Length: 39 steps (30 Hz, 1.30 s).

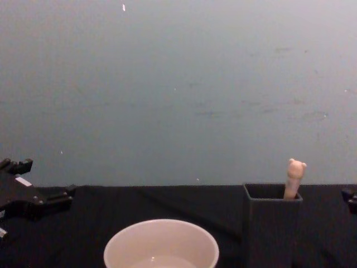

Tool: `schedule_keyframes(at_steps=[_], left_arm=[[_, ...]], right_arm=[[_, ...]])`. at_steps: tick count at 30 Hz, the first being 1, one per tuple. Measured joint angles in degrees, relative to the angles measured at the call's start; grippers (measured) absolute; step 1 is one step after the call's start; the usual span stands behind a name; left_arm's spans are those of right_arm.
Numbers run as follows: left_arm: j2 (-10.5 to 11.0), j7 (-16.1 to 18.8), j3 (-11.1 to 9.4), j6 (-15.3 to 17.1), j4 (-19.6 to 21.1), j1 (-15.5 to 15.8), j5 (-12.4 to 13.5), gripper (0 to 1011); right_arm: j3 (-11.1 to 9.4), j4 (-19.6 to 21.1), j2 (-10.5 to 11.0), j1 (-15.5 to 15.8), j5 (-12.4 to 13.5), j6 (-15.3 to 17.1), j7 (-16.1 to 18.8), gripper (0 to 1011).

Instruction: Pick up the stirring spoon with one hand, stir inside the cup, then place it back in its original position.

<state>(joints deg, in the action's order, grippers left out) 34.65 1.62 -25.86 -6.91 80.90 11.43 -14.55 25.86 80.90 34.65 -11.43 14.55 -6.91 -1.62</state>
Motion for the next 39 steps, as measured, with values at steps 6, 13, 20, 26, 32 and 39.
schedule_keyframes(at_steps=[6, 13, 20, 26, 32, 39], left_arm=[[0.00, 0.00, 0.00, 0.00, 0.00, 0.00, 0.00, 1001], [0.00, 0.00, 0.00, 0.00, 0.00, 0.00, 0.00, 1001], [0.00, 0.00, 0.00, 0.00, 0.00, 0.00, 0.00, 1001], [0.00, 0.00, 0.00, 0.00, 0.00, 0.00, 0.00, 1001], [0.00, 0.00, 0.00, 0.00, 0.00, 0.00, 0.00, 1001], [0.00, 0.00, 0.00, 0.00, 0.00, 0.00, 0.00, 1001]], right_arm=[[-1.21, 2.06, 0.39, 1.43, 0.85, -0.25, 1.76, 1002], [-3.48, 7.66, 2.10, 5.35, 5.84, 0.65, 6.80, 1002], [-4.55, 12.04, 4.54, 8.58, 10.75, 1.23, 14.26, 1002], [-4.90, 13.48, 4.87, 9.38, 14.26, 1.11, 20.44, 1002], [-4.32, 12.17, 2.45, 7.75, 14.91, 1.18, 22.97, 1002], [-3.54, 9.14, -0.84, 4.97, 14.42, 1.87, 24.16, 1000]])
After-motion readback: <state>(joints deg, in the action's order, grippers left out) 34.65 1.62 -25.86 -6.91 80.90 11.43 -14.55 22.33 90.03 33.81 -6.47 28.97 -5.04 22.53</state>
